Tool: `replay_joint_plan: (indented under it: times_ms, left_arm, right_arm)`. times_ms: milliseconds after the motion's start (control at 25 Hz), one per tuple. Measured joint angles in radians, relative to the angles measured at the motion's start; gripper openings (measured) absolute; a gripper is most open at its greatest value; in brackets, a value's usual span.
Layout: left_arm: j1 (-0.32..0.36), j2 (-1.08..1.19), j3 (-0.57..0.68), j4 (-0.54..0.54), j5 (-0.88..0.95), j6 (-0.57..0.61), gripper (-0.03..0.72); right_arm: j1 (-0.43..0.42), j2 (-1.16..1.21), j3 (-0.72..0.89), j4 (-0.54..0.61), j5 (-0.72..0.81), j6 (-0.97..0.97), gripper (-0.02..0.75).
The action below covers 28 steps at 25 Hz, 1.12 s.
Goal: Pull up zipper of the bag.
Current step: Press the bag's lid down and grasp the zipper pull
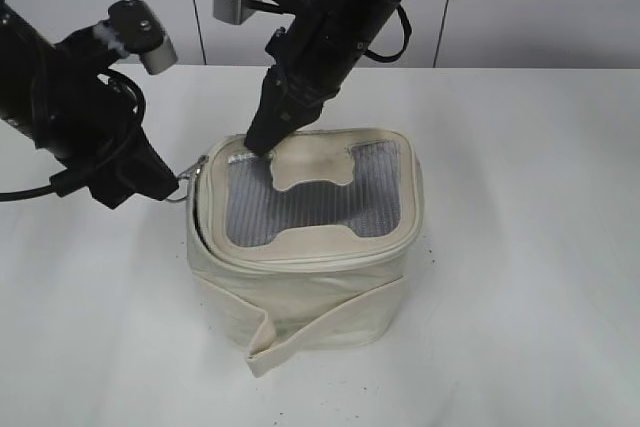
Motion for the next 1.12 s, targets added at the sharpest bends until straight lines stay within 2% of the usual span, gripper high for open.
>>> replay_joint_plan:
  times_ms: [560, 800, 960, 1120]
  left_arm:
    - [0.0, -0.035, -0.008, 0.015, 0.162, -0.095, -0.003]
    - [-0.004, -0.035, -0.009, -0.017, 0.272, -0.119, -0.003]
    - [-0.04, -0.035, -0.009, -0.035, 0.344, -0.148, -0.003]
    - [-0.11, -0.035, -0.009, -0.033, 0.371, -0.202, -0.003]
  right_arm:
    - [0.007, 0.008, -0.05, -0.056, 0.026, 0.069, 0.039]
    - [0.008, 0.008, -0.051, -0.058, 0.026, 0.086, 0.039]
    - [0.008, 0.008, -0.051, -0.06, 0.026, 0.09, 0.039]
    - [0.008, 0.008, -0.051, -0.061, 0.026, 0.094, 0.037]
